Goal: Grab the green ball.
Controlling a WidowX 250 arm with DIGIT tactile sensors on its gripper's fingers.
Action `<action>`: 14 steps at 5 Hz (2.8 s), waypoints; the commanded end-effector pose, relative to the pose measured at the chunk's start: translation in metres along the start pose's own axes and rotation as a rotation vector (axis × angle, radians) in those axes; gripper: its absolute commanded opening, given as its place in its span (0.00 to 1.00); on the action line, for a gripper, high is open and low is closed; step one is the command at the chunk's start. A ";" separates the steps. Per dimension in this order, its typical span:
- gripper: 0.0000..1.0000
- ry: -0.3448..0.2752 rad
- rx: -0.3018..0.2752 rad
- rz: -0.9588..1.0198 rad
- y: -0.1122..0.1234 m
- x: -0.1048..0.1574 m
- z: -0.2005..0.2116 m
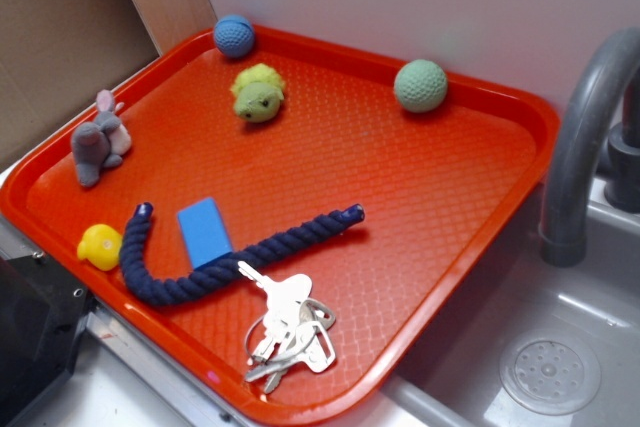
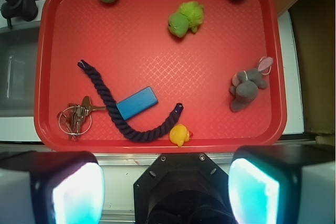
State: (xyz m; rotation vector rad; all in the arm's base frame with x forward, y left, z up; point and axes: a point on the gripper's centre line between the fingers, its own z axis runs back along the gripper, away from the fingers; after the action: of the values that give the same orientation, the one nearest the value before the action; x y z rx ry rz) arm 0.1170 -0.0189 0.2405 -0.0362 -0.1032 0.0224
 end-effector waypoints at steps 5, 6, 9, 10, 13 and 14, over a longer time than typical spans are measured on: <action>1.00 -0.099 -0.072 -0.392 -0.050 0.127 -0.114; 1.00 -0.215 -0.118 -0.490 -0.078 0.131 -0.131; 1.00 -0.282 -0.052 -0.502 -0.096 0.172 -0.173; 1.00 -0.315 -0.013 -0.459 -0.081 0.192 -0.174; 1.00 -0.386 -0.112 -0.446 -0.081 0.224 -0.221; 0.00 -0.403 -0.118 -0.425 -0.089 0.225 -0.230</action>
State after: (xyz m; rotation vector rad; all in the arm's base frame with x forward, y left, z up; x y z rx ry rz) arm 0.3523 -0.1028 0.0219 -0.1375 -0.4395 -0.4047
